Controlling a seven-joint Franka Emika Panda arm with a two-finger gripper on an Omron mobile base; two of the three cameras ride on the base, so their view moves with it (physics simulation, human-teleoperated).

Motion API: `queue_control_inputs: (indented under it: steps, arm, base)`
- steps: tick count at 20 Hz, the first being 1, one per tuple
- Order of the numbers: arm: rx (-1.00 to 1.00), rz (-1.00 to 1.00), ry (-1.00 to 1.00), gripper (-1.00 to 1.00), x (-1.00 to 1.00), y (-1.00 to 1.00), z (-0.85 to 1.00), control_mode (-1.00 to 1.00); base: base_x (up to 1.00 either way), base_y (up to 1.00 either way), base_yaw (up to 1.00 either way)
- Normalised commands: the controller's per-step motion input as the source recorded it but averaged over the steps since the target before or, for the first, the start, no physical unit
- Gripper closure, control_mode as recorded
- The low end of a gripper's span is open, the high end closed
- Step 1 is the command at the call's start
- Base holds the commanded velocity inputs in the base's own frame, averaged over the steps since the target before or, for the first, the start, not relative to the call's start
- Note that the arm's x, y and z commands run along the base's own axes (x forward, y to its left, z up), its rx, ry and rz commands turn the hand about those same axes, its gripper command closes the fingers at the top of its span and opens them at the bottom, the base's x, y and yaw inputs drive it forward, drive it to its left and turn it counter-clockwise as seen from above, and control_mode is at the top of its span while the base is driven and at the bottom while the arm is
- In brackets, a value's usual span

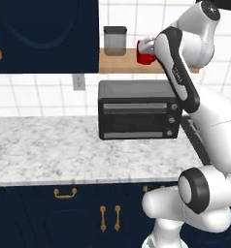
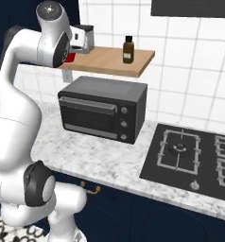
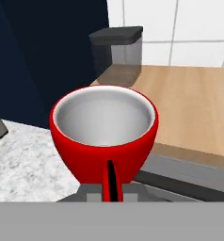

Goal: Gather all objects into one cabinet and sort the glasses and bowls to opposite sides.

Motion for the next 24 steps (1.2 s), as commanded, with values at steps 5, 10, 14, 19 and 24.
queue_control_inputs:
  steps: [5,10,14,19,24]
  arm:
    - [0.0,0.0,0.0,1.0,0.0,0.0,0.0,1.0]
    - [0.0,0.0,0.0,1.0,0.0,0.0,0.0,1.0]
    - [0.0,0.0,0.0,1.0,0.0,0.0,0.0,1.0]
    - [0.0,0.0,0.0,1.0,0.0,0.0,0.0,1.0]
    - [0.0,0.0,0.0,1.0,0.0,0.0,0.0,1.0]
  base:
    - [-1.0,0.0,0.31]
    - [-0.91,0.0,0.53]
    - [-0.79,0.07,0.56]
    - [-0.31,0.77,0.38]
    - [0.03,1.0,0.17]
